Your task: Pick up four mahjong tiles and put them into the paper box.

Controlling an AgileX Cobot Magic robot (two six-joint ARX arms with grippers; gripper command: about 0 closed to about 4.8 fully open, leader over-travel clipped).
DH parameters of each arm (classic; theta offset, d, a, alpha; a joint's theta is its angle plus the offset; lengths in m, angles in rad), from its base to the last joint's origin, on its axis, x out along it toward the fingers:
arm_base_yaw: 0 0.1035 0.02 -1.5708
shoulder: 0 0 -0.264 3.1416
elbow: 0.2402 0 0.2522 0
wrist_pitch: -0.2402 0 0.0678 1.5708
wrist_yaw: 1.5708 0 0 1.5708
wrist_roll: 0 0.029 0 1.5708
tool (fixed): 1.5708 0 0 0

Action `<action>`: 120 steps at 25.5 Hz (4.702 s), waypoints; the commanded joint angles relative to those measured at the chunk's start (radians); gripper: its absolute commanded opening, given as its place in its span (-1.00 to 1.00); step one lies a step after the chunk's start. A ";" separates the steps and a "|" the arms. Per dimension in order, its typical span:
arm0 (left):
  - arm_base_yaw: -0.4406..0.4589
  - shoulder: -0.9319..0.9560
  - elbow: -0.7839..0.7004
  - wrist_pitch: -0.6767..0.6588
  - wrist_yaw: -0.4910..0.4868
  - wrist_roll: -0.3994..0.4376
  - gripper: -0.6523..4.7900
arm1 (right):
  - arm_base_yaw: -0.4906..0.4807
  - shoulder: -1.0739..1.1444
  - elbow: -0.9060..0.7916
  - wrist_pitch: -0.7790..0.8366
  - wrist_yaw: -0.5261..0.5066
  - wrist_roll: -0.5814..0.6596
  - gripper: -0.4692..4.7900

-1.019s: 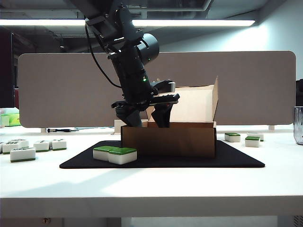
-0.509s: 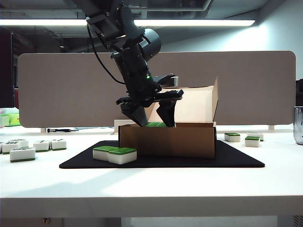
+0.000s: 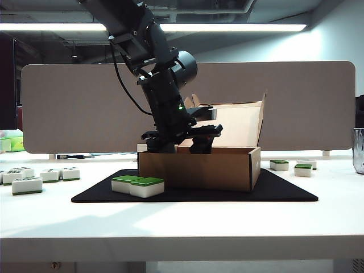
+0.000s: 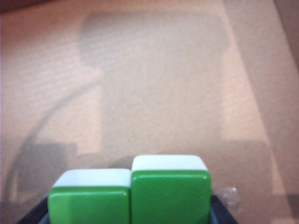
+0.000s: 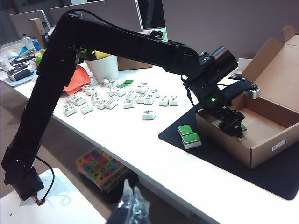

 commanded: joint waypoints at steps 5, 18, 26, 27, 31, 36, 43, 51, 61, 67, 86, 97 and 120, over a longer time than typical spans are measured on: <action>-0.004 0.000 0.004 0.008 0.005 0.000 0.26 | 0.000 -0.012 0.002 0.011 0.002 -0.003 -0.82; -0.005 0.000 0.004 0.002 0.005 0.000 0.61 | 0.000 -0.012 0.002 0.009 0.002 -0.003 -0.82; -0.005 -0.003 0.092 -0.063 0.048 0.000 0.62 | 0.000 -0.012 0.002 0.009 0.002 -0.003 -0.82; -0.005 -0.003 0.115 -0.087 0.051 0.000 0.62 | 0.000 -0.012 0.002 0.008 0.002 -0.003 -0.82; -0.006 -0.003 0.229 -0.229 0.050 0.000 0.62 | 0.000 -0.012 0.002 0.008 0.002 -0.003 -0.82; -0.001 -0.012 0.355 -0.459 0.045 0.039 0.62 | 0.000 -0.012 0.002 0.009 0.002 -0.003 -0.82; 0.020 -0.148 0.358 -0.536 0.035 0.046 0.62 | 0.000 -0.012 0.002 0.009 0.002 -0.003 -0.82; 0.037 -0.303 0.170 -0.503 -0.068 0.095 0.61 | 0.000 -0.012 0.002 0.008 0.002 -0.005 -0.82; 0.063 -0.403 -0.137 -0.415 -0.063 0.093 0.82 | 0.000 -0.012 0.002 -0.013 0.002 -0.006 -0.82; 0.063 -0.393 -0.251 -0.303 -0.063 0.089 1.00 | 0.000 -0.012 0.002 -0.013 0.002 -0.006 -0.82; 0.051 -0.259 -0.296 -0.216 -0.037 0.085 1.00 | 0.000 -0.012 0.002 -0.012 0.003 -0.006 -0.82; 0.032 -0.210 -0.298 -0.212 -0.022 0.085 1.00 | 0.000 -0.012 0.002 -0.011 0.003 -0.006 -0.82; 0.031 -0.306 -0.295 -0.220 -0.026 0.085 1.00 | 0.000 -0.012 0.002 -0.010 0.048 -0.006 -0.82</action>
